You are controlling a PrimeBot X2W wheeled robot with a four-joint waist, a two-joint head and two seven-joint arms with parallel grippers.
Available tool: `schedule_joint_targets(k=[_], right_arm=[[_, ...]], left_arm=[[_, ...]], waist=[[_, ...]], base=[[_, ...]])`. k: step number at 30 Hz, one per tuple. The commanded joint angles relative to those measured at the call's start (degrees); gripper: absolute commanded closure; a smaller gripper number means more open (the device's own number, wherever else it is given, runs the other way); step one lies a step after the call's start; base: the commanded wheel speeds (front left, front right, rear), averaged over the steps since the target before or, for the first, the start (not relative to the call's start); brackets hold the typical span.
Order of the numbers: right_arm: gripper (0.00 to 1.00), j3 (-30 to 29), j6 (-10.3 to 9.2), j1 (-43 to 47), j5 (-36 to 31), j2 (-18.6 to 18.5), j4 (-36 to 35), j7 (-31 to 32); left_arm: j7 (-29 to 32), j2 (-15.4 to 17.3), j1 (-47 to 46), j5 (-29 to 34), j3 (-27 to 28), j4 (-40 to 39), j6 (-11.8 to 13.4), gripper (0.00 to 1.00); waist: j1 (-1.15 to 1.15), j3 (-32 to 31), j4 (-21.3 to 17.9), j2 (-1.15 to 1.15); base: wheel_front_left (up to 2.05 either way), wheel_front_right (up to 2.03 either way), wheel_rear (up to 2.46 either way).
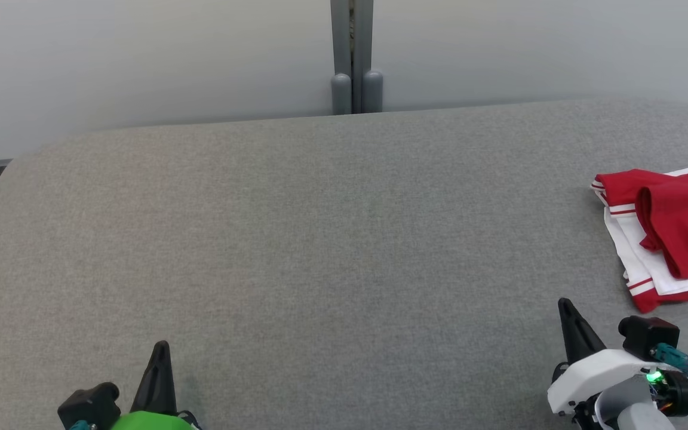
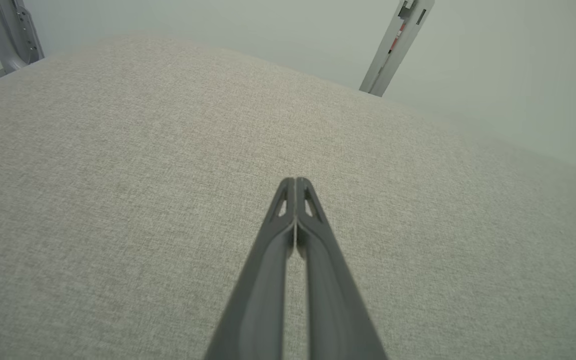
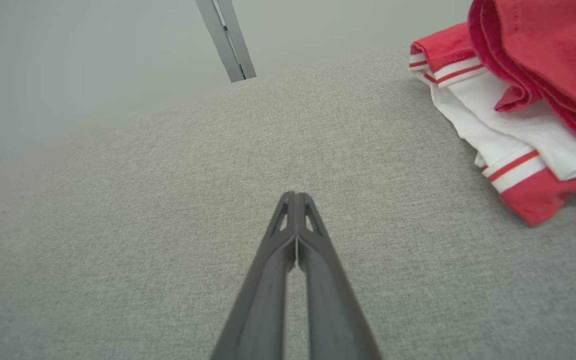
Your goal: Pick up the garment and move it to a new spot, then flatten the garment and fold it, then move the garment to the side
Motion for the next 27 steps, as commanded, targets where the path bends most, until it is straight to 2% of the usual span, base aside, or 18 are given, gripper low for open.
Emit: schedule_joint_targets(k=[1,27], right_arm=[[1.00,-0.22,-0.01,-0.90,2.80,-0.31,-1.47,0.43],[1.00,-0.86,-0.03,-0.10,26.97,-0.53,-5.85,6.07]], left_arm=[[0.48,0.22,-1.46,-2.62,0.53,-1.13,0.24,1.00],[6.43,0.42,-4.05,-24.79,2.84,-3.14,0.75,1.00]], waist=[[0.00,-0.01,0.01,0.00],[0.00,-0.20,0.09,0.00]], base=[[0.00,0.00,0.00],[0.00,0.00,0.00]])
